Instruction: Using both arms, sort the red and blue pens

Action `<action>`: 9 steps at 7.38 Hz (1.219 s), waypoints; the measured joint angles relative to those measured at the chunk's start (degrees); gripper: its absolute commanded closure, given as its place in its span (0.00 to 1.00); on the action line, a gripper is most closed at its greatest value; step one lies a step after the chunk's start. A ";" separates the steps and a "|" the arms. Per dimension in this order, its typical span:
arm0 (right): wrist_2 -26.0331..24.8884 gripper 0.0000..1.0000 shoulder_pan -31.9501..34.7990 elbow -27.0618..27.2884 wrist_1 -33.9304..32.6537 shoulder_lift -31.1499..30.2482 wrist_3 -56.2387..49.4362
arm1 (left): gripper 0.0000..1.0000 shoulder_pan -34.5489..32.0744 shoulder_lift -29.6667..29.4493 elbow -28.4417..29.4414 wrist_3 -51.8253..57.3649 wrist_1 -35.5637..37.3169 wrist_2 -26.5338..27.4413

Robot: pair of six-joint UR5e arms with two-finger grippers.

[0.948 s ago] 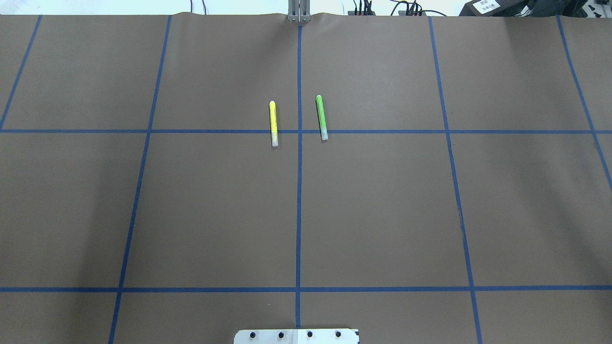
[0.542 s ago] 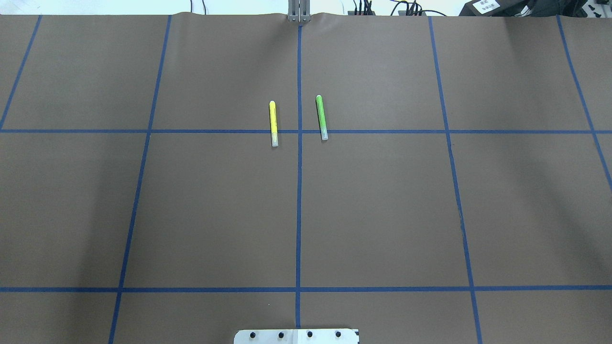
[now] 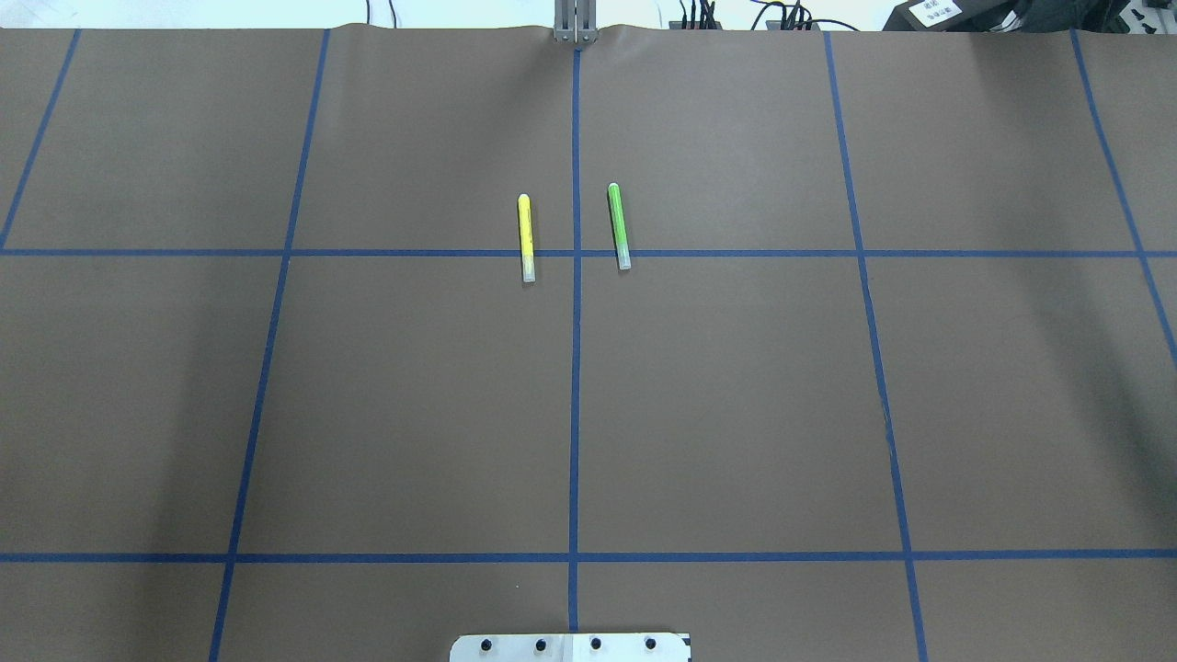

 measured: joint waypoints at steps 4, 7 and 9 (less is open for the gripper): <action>0.70 0.00 0.04 4.74 3.64 -10.50 0.41 | 0.00 -0.08 0.49 -0.17 0.09 -0.36 3.62; 0.69 0.00 0.05 9.47 3.71 -16.59 0.37 | 0.00 -0.10 0.54 -0.29 -3.60 -0.02 3.87; 0.74 0.00 0.04 9.59 3.72 -16.67 0.33 | 0.00 -0.09 0.57 0.10 -3.97 -0.25 3.62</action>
